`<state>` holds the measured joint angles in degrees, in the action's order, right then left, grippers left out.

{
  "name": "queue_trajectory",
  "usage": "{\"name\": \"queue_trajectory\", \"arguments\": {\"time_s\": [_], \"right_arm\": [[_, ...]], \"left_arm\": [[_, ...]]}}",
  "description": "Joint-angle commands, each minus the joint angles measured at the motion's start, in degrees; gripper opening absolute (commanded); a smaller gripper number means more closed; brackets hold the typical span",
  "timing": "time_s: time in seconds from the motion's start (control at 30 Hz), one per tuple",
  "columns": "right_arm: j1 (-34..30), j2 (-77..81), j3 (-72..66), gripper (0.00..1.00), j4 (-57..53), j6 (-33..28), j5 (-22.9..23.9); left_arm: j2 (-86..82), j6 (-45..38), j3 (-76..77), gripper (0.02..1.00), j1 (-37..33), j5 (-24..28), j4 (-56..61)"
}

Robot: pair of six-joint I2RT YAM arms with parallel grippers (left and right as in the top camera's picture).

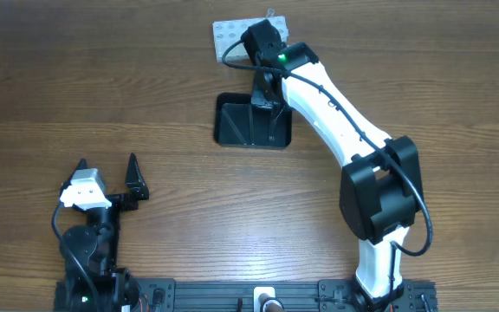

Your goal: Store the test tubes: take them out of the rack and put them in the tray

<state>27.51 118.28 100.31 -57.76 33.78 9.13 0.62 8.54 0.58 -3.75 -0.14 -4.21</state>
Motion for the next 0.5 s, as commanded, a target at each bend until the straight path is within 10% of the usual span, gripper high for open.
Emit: {"name": "queue_trajectory", "arguments": {"time_s": [0.03, 0.5], "right_arm": [[-0.11, 1.77, 0.90, 0.058, 0.35, -0.20, 1.20], [-0.35, 5.18, 0.90, 0.073, 2.73, -0.17, 0.98]], "left_arm": [[-0.46, -1.07, -0.24, 0.998, 0.22, 0.74, -0.15], [-0.46, -1.07, -0.24, 0.998, 0.22, 0.74, -0.15]]}}
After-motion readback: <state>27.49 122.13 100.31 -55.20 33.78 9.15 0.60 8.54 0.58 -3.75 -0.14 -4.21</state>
